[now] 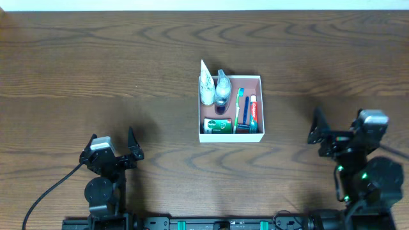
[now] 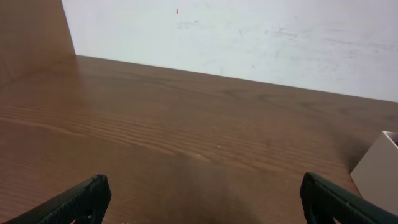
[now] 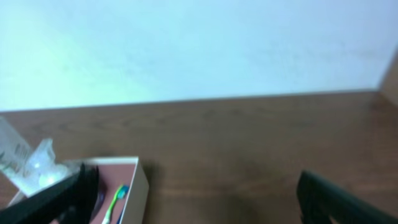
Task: Pack container
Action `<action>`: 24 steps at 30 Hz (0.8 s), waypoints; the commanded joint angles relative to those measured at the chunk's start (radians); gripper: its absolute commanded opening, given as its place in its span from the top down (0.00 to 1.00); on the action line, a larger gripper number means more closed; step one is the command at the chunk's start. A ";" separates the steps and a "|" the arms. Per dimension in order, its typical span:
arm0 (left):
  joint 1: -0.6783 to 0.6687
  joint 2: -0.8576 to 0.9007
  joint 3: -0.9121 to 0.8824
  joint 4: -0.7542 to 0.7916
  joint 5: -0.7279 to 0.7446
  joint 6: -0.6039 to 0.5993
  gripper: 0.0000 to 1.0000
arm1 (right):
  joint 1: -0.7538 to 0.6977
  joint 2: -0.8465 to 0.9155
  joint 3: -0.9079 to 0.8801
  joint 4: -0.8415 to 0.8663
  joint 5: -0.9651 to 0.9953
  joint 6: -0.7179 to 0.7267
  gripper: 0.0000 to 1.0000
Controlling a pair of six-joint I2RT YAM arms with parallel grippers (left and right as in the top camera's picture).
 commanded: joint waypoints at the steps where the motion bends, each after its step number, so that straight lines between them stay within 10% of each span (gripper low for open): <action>1: 0.004 -0.005 -0.028 -0.017 0.002 -0.006 0.02 | -0.013 -0.107 -0.159 0.137 -0.122 -0.084 0.01; 12: 0.004 -0.004 -0.028 -0.017 0.002 -0.006 0.02 | -0.013 -0.326 -0.509 0.394 -0.141 -0.083 0.01; 24: 0.004 -0.003 -0.028 -0.017 0.002 -0.006 0.02 | -0.013 -0.354 -0.594 0.316 -0.121 -0.095 0.01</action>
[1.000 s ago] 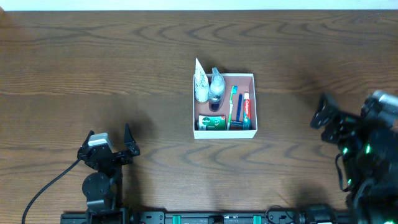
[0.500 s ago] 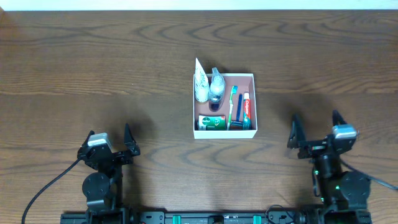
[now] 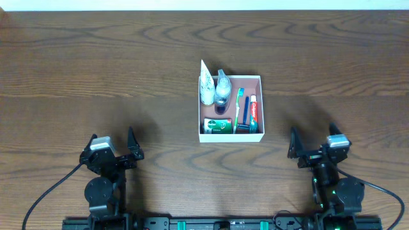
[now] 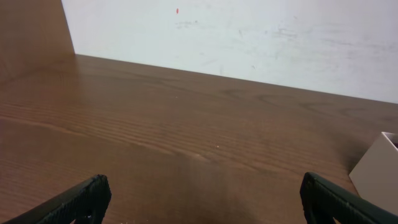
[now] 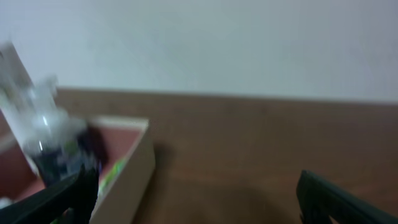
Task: Pack container
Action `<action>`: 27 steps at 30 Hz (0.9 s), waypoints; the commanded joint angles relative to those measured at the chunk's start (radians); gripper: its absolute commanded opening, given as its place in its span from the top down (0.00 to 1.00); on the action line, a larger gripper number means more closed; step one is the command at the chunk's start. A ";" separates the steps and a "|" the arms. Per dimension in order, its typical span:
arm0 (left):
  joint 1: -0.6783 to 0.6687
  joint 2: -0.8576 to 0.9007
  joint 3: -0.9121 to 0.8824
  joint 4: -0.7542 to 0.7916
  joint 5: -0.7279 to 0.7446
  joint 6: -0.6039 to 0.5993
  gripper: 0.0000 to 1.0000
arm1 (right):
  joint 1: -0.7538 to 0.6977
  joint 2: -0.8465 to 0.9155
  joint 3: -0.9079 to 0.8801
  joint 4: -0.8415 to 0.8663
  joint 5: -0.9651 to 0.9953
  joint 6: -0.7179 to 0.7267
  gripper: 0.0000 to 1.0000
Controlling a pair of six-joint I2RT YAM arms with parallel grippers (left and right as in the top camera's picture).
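A white box (image 3: 261, 105) with a pink floor stands mid-table. Inside lie two clear bagged items (image 3: 214, 88), a green packet (image 3: 218, 125), a green toothbrush (image 3: 240, 105) and a red-and-white toothpaste tube (image 3: 253, 110). My left gripper (image 3: 115, 148) rests open near the front left edge, nothing between its fingers (image 4: 81, 199). My right gripper (image 3: 314, 148) sits open at the front right, empty, its fingers (image 5: 329, 199) spread. The box corner (image 5: 134, 171) and the bagged items (image 5: 37, 118) show blurred in the right wrist view.
Dark wood table (image 3: 96, 64) all round the box. A pale wall (image 4: 249, 31) bounds the far edge. A sliver of the box (image 4: 379, 171) shows at the right of the left wrist view. Cables run off both arm bases at the front.
My right arm has drawn back toward the front edge and a little left, lower over the table, turned more toward the box. The left arm and the box contents are unchanged.
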 commanded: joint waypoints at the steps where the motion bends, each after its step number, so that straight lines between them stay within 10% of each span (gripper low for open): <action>1: 0.004 -0.003 -0.028 -0.017 0.002 0.000 0.02 | -0.006 -0.006 -0.017 -0.058 0.010 -0.027 0.01; 27: 0.004 -0.003 -0.028 -0.017 0.002 0.000 0.02 | -0.006 -0.003 -0.017 -0.055 0.026 -0.052 0.01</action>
